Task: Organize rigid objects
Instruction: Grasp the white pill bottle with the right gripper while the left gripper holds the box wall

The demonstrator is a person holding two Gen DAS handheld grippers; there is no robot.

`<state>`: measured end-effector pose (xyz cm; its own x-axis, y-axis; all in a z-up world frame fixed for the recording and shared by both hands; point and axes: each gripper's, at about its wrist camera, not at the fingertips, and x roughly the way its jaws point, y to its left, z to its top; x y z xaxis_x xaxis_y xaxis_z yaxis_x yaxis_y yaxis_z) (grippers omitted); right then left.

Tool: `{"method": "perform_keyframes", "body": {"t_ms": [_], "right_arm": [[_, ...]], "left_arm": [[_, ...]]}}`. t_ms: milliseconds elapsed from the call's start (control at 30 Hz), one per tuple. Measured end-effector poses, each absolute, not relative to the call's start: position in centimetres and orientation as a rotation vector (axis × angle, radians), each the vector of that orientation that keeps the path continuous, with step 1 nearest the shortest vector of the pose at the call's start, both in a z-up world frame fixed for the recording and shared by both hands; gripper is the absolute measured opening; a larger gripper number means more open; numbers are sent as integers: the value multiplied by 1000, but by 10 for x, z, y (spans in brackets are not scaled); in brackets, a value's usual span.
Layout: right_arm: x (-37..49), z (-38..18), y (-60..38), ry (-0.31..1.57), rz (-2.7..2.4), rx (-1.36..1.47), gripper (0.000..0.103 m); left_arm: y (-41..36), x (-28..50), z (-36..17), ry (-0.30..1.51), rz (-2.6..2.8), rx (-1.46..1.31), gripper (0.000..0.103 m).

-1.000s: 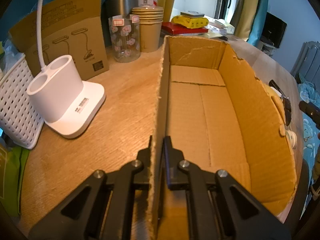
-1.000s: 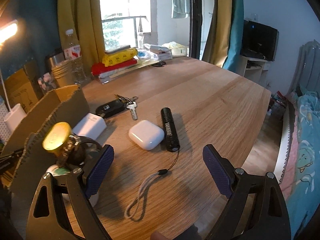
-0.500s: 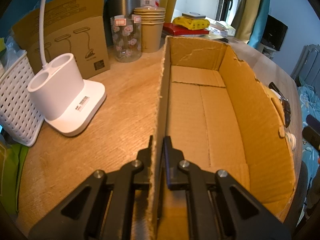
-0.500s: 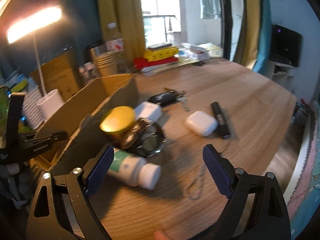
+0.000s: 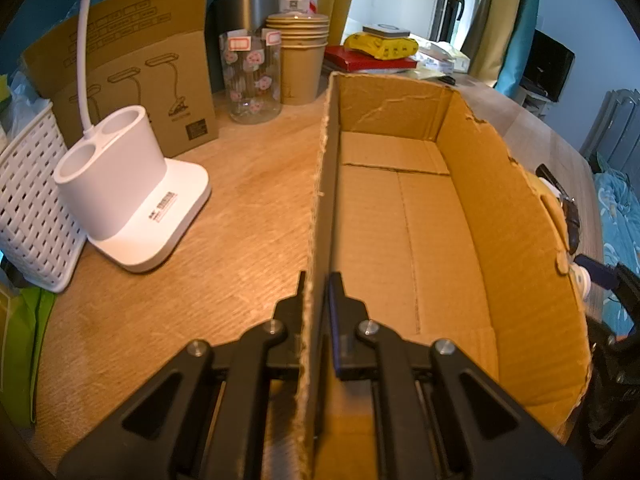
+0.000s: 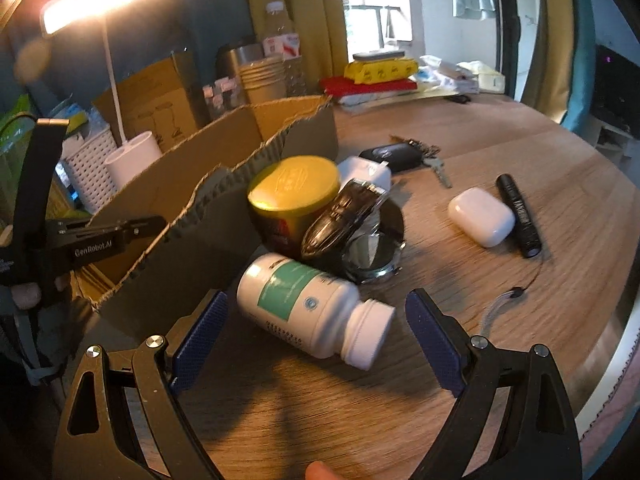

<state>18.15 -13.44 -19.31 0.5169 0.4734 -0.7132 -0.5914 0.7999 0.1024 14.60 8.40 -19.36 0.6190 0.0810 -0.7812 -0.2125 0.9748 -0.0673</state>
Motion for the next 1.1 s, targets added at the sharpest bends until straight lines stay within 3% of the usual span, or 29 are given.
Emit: {"method": "perform_keyframes", "body": {"t_ms": [100, 267, 300, 633, 933, 1000, 1067, 1100], "right_arm": [[174, -195, -130, 811, 670, -192, 91], [166, -192, -129, 811, 691, -219, 60], [166, -192, -129, 813, 698, -220, 59], [178, -197, -126, 792, 743, -215, 60], [150, -196, -134, 795, 781, -325, 49], [150, -199, -135, 800, 772, -356, 52], [155, -201, -135, 787, 755, -363, 69], [159, -200, -135, 782, 758, -342, 69]], "left_arm": [[83, 146, -193, 889, 169, -158, 7], [83, 146, -193, 890, 166, -156, 7], [83, 146, -193, 890, 166, -155, 7], [83, 147, -194, 889, 164, -152, 7], [83, 147, -194, 890, 162, -154, 7], [82, 147, -194, 889, 162, -153, 7], [82, 147, -194, 890, 162, -154, 7], [82, 147, -194, 890, 162, -154, 7]]}}
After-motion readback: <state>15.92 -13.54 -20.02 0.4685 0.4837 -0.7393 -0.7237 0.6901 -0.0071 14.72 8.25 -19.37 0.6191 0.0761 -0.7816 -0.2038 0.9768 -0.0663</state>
